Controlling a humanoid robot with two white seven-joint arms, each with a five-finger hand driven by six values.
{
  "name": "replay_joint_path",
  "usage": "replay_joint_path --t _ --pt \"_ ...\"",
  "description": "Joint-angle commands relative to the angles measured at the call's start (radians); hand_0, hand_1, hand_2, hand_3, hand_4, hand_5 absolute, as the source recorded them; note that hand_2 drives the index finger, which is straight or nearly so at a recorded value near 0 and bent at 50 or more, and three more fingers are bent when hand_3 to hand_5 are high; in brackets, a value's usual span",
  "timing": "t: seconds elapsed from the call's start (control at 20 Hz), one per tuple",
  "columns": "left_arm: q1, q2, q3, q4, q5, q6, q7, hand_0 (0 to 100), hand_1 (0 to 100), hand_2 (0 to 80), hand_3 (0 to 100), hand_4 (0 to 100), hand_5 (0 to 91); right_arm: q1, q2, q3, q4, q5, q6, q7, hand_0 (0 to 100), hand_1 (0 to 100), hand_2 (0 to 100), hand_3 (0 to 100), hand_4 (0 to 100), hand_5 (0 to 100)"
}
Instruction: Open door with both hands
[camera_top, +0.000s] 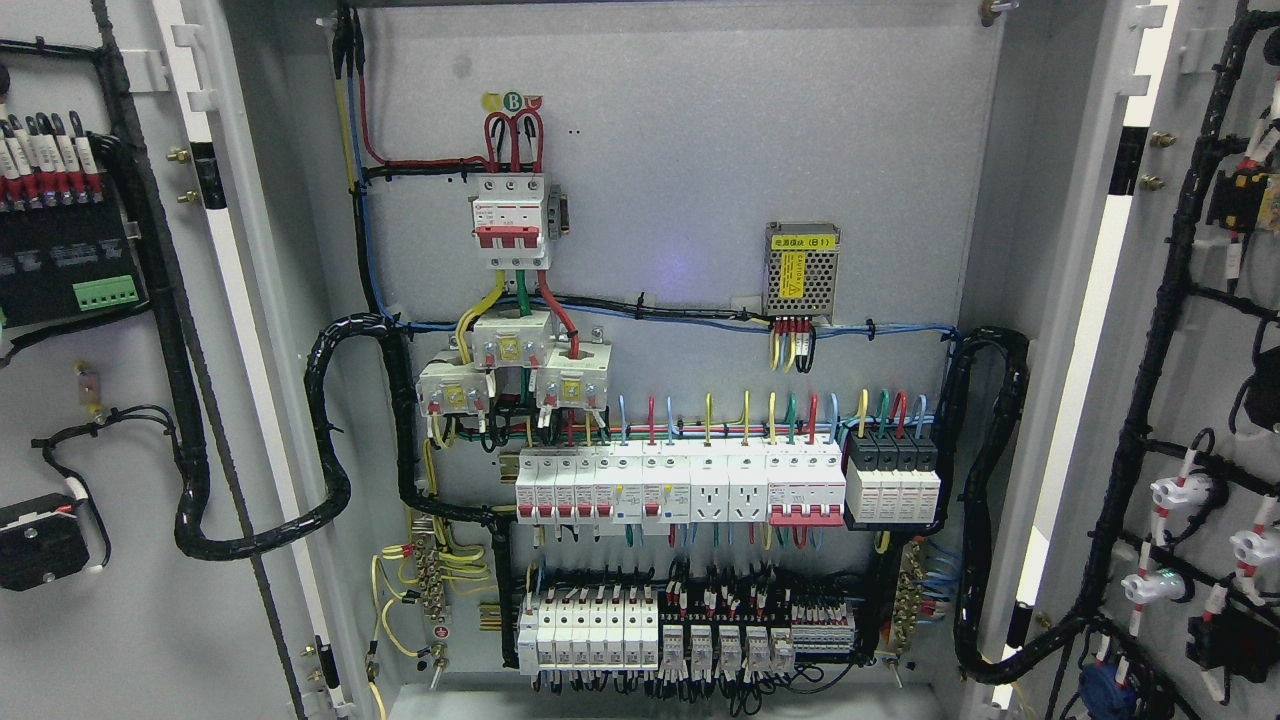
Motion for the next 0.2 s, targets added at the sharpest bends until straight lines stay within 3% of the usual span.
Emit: replay_joint_path --t 0.0,0.15 --pt "0.0 -0.034 0.001 0.0 0.0 -0.001 0.0 0 0 0.0 0 0 0.0 0.037 0.0 0.002 0.001 0.005 -0.001 0.003 38 0 0 0 0 0" --pt "0.0 -0.034 0.001 0.002 0.0 -0.001 0.0 0 0 0.0 0 0 0.0 0.041 -0.001 0.0 0.0 0.026 -0.003 0.003 38 0 0 0 0 0"
